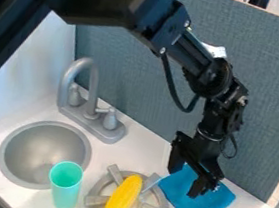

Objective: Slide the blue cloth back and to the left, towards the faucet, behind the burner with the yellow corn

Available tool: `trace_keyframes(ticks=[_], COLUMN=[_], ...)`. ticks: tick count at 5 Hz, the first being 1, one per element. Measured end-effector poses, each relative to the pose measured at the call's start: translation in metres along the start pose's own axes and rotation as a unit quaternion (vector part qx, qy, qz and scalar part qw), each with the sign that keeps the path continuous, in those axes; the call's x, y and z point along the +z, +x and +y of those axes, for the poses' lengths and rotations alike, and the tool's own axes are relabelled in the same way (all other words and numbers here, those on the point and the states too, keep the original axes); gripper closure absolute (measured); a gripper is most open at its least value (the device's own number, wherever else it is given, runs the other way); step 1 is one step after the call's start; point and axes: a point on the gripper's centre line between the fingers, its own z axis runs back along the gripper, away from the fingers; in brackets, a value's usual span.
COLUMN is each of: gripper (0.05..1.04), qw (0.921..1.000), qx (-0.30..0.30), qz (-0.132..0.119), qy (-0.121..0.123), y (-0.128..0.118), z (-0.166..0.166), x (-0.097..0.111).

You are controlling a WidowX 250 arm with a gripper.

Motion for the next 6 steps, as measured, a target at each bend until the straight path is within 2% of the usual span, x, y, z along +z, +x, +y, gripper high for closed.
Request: trace_keyframes(ticks=[1,2,3,4,5,6], gripper=[0.083,0.083,0.082,0.083,0.082,0.083], qw=[0.9997,0.9999,0.9999,0.9992,0.9979,0.9973], qx=[-0.001,-0.003,-0.006,-0.004,0.024,0.039], qz=[0.024,0.005,-0.01,-0.039,-0.06,-0.061], qy=[-0.003,-0.011,-0.006,-0.006,-0.005,-0.01], y=[-0.008,-0.002,0.002,0.01,0.022,0.029], z=[-0.001,-0.003,-0.003,-0.003,-0.002,-0.003], x=[-0.019,-0.022,-0.022,-0.025,-0.026,-0.042])
